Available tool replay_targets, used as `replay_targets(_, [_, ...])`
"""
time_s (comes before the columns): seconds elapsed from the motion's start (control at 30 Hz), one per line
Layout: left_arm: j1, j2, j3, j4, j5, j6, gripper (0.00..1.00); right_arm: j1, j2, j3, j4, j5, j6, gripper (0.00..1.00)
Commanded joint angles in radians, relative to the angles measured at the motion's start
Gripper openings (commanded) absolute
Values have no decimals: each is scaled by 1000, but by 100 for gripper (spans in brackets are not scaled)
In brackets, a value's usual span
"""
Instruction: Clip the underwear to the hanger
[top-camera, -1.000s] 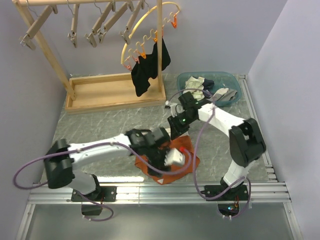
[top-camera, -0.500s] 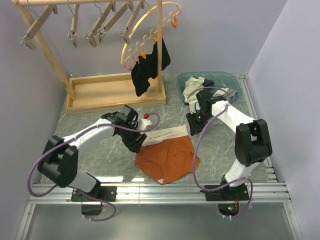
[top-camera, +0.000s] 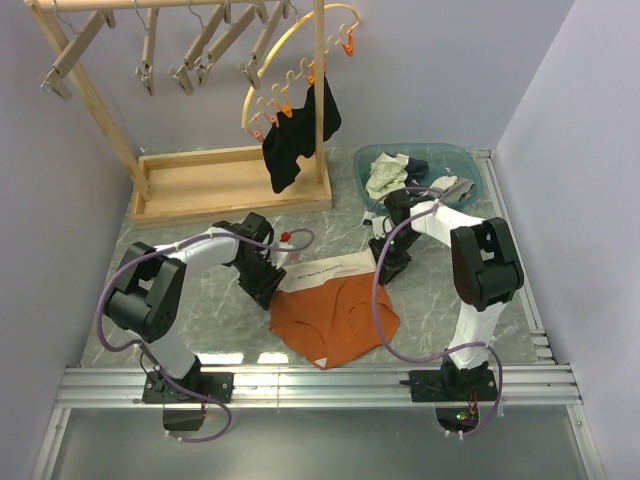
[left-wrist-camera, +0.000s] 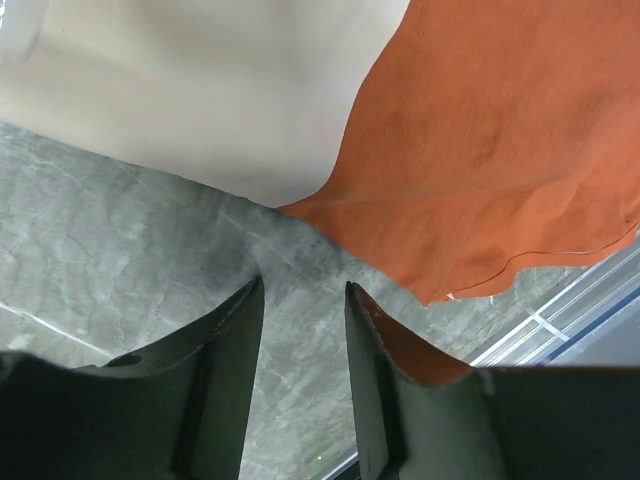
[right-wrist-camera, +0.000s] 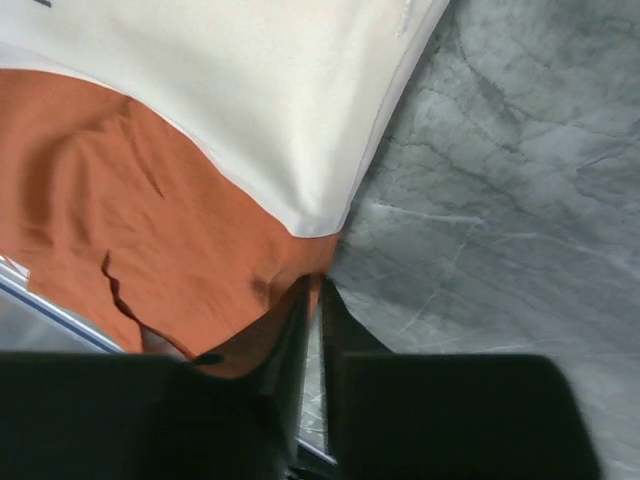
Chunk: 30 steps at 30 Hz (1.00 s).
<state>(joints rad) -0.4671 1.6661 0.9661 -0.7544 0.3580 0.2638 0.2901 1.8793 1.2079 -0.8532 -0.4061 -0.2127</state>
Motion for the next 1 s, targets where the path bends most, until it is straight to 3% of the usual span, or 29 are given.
replay_targets(0.0, [2, 32, 20, -2, 19, 6, 43, -3, -3, -8, -17, -10, -13, 12])
replay_targets(0.1, [2, 30, 36, -2, 58, 6, 44, -6, -16, -40, -14, 15, -14, 0])
replay_targets(0.43, [-16, 104, 94, 12, 88, -60, 45, -65, -80, -105, 13, 24, 1, 0])
replay_targets(0.63, [-73, 132, 100, 52, 3, -97, 29, -66, -80, -111, 6, 21, -1, 0])
replay_targets(0.77, [-116, 135, 89, 73, -85, -124, 24, -68, -92, -123, 13, 35, -4, 0])
replay_targets(0.9, [-137, 142, 74, 78, -168, -138, 3, -71, -106, -125, 16, 46, -7, 0])
replay_targets(0.97, [-137, 142, 68, 63, -209, -133, 0, -71, -111, -123, 19, 64, -11, 0])
